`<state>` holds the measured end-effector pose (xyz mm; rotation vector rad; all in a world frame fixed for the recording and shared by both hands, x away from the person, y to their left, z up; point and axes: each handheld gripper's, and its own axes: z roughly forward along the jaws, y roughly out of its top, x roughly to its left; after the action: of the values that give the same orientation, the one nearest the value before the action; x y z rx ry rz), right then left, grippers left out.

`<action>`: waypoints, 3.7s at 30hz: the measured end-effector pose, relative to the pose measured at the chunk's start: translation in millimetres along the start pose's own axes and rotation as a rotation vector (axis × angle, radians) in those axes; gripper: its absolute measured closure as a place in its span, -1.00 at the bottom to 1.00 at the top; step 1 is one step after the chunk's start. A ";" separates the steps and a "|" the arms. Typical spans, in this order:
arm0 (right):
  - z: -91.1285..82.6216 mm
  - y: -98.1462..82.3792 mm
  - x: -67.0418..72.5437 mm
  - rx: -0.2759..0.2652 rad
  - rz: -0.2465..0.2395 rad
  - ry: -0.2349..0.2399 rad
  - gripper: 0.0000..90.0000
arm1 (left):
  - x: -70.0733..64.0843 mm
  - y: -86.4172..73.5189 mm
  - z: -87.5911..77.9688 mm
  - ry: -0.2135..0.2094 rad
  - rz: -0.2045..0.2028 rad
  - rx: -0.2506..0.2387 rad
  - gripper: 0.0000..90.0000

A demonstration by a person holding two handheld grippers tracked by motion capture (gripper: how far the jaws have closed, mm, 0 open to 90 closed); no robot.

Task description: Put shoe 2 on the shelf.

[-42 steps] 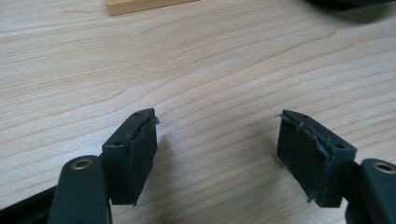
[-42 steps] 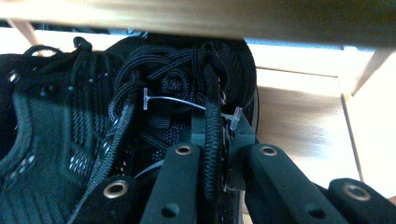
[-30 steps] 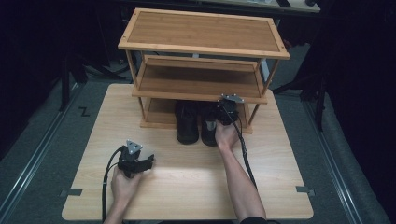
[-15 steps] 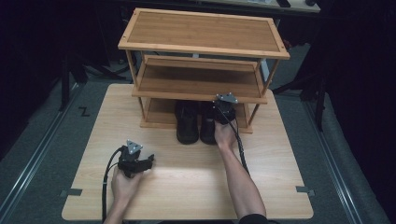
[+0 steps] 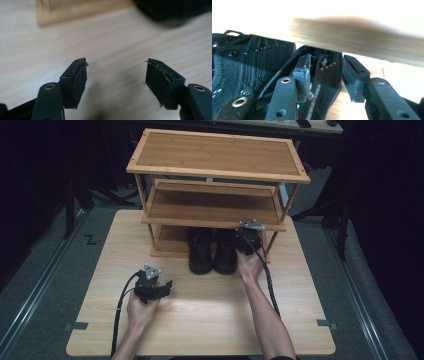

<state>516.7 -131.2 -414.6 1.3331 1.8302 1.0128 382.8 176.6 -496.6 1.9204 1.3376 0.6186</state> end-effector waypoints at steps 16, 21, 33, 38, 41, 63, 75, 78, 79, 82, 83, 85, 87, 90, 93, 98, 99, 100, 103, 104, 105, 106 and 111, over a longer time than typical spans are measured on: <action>-24.8 -52.8 -28.3 0.072 0.000 0.066 0.88 | -10.5 59.0 26.0 -0.008 -0.028 -0.017 0.20; -19.6 -60.1 -21.2 0.096 -0.024 0.083 0.91 | -12.9 68.3 38.9 -0.017 -0.035 -0.002 0.36; 2.9 -61.6 -12.3 0.162 -0.003 0.108 0.98 | -26.6 90.9 64.8 -0.059 -0.043 0.014 0.80; 5.6 -58.7 -13.5 0.172 0.020 0.114 0.99 | -27.0 98.8 69.5 -0.067 -0.051 0.006 1.00; 7.8 -55.8 -11.6 0.169 0.032 0.107 0.99 | -26.9 102.6 72.2 -0.061 -0.045 0.008 1.00; 9.4 -59.7 -22.0 0.169 0.051 0.093 0.62 | -12.9 104.0 68.9 -0.043 -0.109 -0.046 0.36; -25.0 -65.7 -42.9 0.103 0.032 0.114 0.30 | -6.4 89.9 39.4 -0.048 -0.056 -0.088 -0.02; -37.0 -68.1 -47.3 0.072 0.033 0.122 0.26 | -5.1 86.5 31.3 -0.059 -0.061 -0.108 -0.04; -40.4 -69.1 -48.3 0.066 0.033 0.127 0.25 | -4.8 85.5 29.2 -0.063 -0.060 -0.111 -0.04; -48.6 -71.8 -49.0 0.056 0.023 0.129 0.21 | -5.6 82.8 24.0 -0.072 -0.058 -0.118 -0.06; -51.2 -72.7 -49.6 0.050 0.021 0.130 0.20 | -5.7 81.4 21.7 -0.073 -0.051 -0.118 -0.06; -56.3 -75.0 -51.8 0.042 0.028 0.138 0.19 | -5.8 77.7 15.7 -0.076 -0.038 -0.113 -0.08; -60.0 -76.8 -53.7 0.039 0.031 0.139 0.18 | -5.0 73.5 9.9 -0.081 -0.036 -0.120 -0.08; -66.4 -79.1 -57.4 0.034 0.033 0.146 0.18 | -1.5 65.6 0.7 -0.080 -0.030 -0.124 -0.08; -74.4 -82.7 -61.2 0.022 0.038 0.158 0.19 | 3.0 56.9 -8.0 -0.074 -0.037 -0.132 -0.08; -85.4 -92.3 -67.7 0.017 0.045 0.168 0.19 | 7.9 42.3 -21.5 -0.065 -0.043 -0.138 -0.09; -87.5 -94.4 -69.1 0.016 0.046 0.166 0.18 | 8.6 38.8 -23.7 -0.064 -0.045 -0.141 -0.10; -89.5 -96.7 -70.6 0.016 0.045 0.164 0.18 | 9.3 35.2 -25.7 -0.064 -0.050 -0.142 -0.10; -94.8 -104.7 -75.1 0.025 0.039 0.159 0.18 | 11.1 24.7 -30.5 -0.058 -0.062 -0.146 -0.10; -95.9 -106.6 -76.3 0.027 0.039 0.159 0.18 | 11.7 21.6 -32.1 -0.055 -0.066 -0.145 -0.10; -97.3 -109.0 -77.7 0.032 0.043 0.158 0.18 | 12.2 18.8 -33.5 -0.051 -0.069 -0.146 -0.11; -98.9 -111.3 -79.2 0.033 0.040 0.156 0.18 | 12.8 16.3 -35.0 -0.048 -0.071 -0.148 -0.11; -106.9 -120.4 -86.1 0.037 0.059 0.152 0.16 | 15.8 7.4 -40.5 -0.049 -0.082 -0.140 -0.12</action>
<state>394.5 -258.5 -461.6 1.3720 1.9399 1.1440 363.7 201.0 -465.3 1.7485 1.3006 0.6042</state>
